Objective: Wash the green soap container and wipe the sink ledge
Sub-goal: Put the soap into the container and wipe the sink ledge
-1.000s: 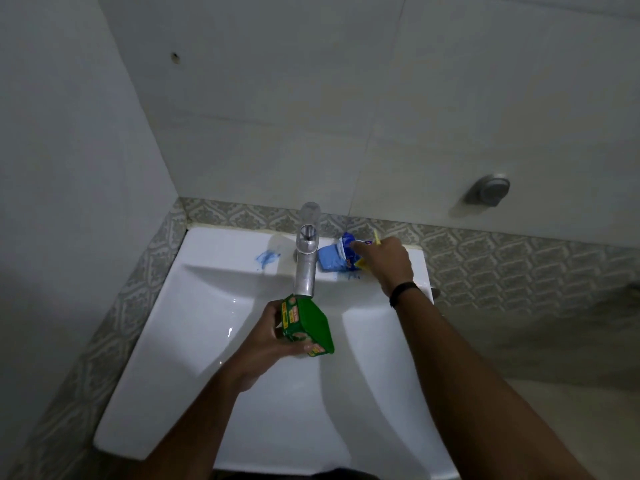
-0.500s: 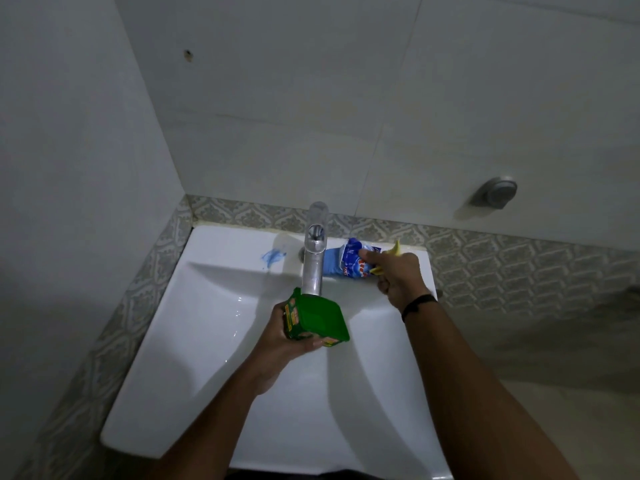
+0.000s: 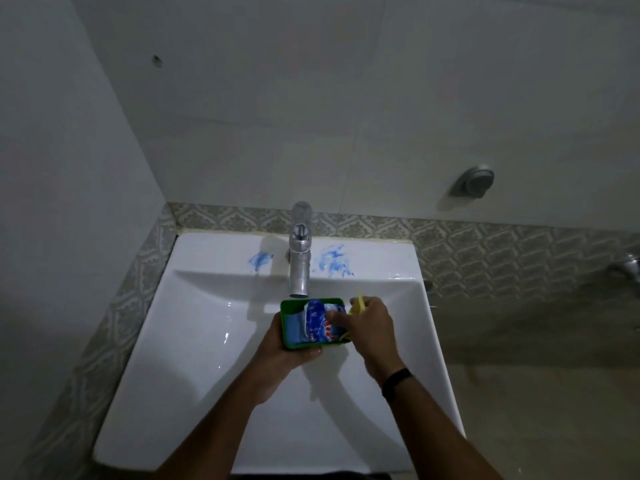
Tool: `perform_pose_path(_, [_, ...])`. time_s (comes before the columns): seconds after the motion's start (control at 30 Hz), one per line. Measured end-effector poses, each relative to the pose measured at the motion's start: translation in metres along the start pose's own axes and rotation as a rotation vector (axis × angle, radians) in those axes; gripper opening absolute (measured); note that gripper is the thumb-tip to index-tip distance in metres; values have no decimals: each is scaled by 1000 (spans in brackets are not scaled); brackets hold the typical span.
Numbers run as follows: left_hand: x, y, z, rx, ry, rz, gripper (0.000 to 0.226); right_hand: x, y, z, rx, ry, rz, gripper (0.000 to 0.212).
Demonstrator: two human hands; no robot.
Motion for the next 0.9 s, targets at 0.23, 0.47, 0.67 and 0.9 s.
perform_pose_path(0.23, [1,-6,5,181,-151,-49,96,-10,-30,-44,129,-341,161,51])
perform_pose_path(0.47, [-5,-14,6,247,-155,-6,87,-32,-45,-36,-492,112,-332,28])
perform_pose_path(0.67, [-3,-12,5,262,-241,56,89,-21,-45,-18,-680,203,-408,27])
perform_pose_path(0.9, [-2,3,-6,422,-332,143,57,28,7,37,-52,-16,-88,43])
Point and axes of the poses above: each hand's wrist, its own x-axis away from the middle knuckle, its own y-axis out of the palm, z = x × y, the point moved 2 cm from there along -x, towards the middle knuckle, and after that the axes turned 15 degrees about z, right-handed, at the moved point
